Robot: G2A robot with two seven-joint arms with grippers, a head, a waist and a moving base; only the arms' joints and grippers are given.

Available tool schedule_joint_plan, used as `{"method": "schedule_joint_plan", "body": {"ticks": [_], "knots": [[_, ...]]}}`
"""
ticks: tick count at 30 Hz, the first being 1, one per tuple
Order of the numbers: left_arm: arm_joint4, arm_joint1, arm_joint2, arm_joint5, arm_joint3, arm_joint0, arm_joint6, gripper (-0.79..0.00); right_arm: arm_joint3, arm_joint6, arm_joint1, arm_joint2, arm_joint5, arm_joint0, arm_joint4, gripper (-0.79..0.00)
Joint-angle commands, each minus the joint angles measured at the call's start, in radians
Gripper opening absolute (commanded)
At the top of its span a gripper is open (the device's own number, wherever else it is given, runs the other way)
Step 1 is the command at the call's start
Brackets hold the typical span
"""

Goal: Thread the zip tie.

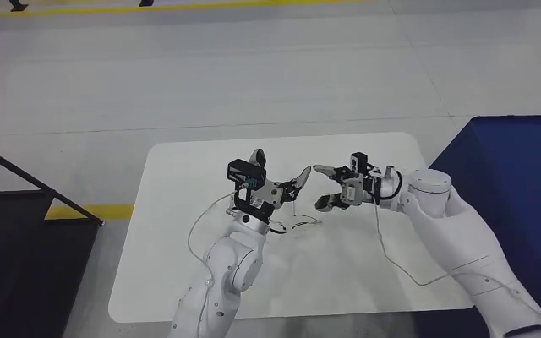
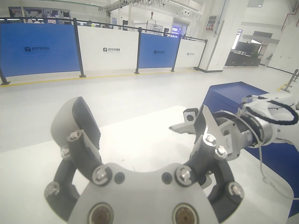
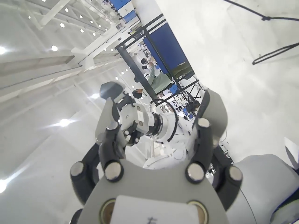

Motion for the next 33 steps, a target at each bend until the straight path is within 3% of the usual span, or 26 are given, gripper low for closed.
{"method": "schedule_joint_plan", "body": {"ticks": [1,9,13,33], "knots": [[0.000,0.000,0.000,0.000,0.000,0.000,0.000,0.000,-0.028,0.020,0.015,0.066,-0.078,-0.028,-0.025,0.000],[0.000,0.000,0.000,0.000,0.000,0.000,0.000,0.000,-0.140,0.021,0.063,0.349,-0.409,-0.225,-0.107,0.000],[0.000,0.000,0.000,0.000,0.000,0.000,0.000,0.000,-0.175,0.083,0.068,0.401,-0.354,-0.274,-0.020,0.000],[0.000,0.000,0.000,0.000,0.000,0.000,0.000,0.000,-0.175,0.083,0.068,0.401,-0.354,-0.274,-0.020,0.000]]}}
